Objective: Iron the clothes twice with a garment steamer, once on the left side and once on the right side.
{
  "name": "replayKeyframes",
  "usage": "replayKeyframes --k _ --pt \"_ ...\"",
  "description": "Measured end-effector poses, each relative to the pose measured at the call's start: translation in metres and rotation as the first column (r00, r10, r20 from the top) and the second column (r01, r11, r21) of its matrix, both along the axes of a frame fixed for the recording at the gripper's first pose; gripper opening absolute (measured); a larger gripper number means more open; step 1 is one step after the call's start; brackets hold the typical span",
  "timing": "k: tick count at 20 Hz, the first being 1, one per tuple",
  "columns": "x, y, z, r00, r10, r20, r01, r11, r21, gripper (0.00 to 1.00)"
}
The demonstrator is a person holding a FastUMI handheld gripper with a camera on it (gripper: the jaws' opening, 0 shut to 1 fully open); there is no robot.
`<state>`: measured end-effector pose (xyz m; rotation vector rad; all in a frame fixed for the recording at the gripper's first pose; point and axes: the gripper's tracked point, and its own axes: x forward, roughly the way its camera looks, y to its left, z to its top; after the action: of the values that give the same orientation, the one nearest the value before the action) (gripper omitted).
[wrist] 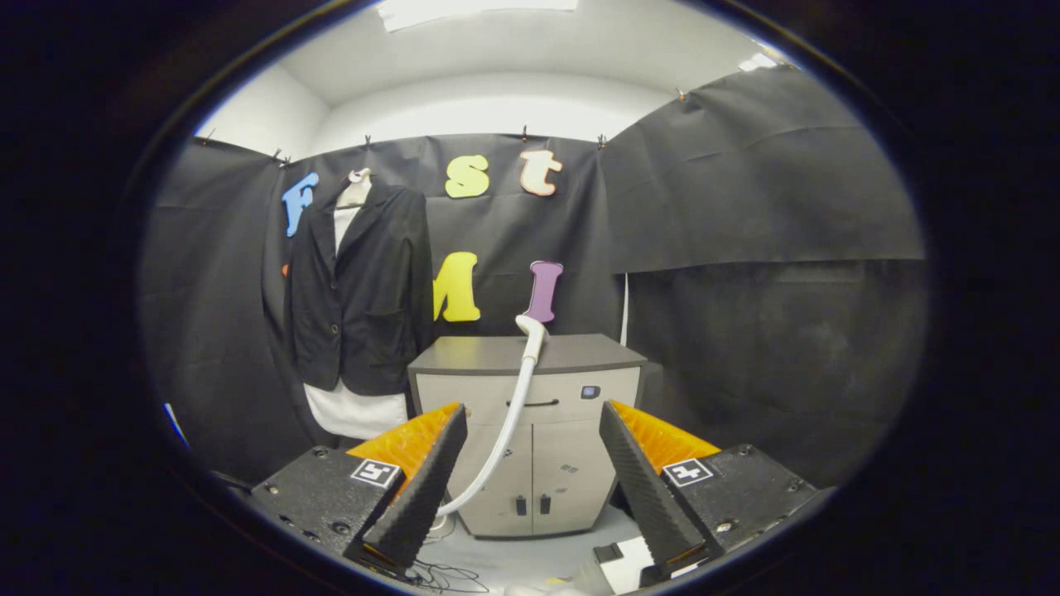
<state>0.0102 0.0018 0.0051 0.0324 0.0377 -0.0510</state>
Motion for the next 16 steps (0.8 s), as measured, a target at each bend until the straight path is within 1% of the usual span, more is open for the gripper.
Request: replayKeyframes --k 4,7,13,16 --pt "0.039 -0.008 0.024 1.000 -0.014 0.000 0.014 1.000 0.016 1.00" --pt "0.086 -0.011 0.046 1.000 -0.008 -0.002 0.008 0.999 0.031 1.00" --pt "0.210 -0.016 0.089 1.000 0.007 -0.004 -0.007 1.000 0.028 1.00" --pt "0.278 -0.012 0.100 0.999 0.038 -0.030 -0.037 0.999 0.024 1.00"
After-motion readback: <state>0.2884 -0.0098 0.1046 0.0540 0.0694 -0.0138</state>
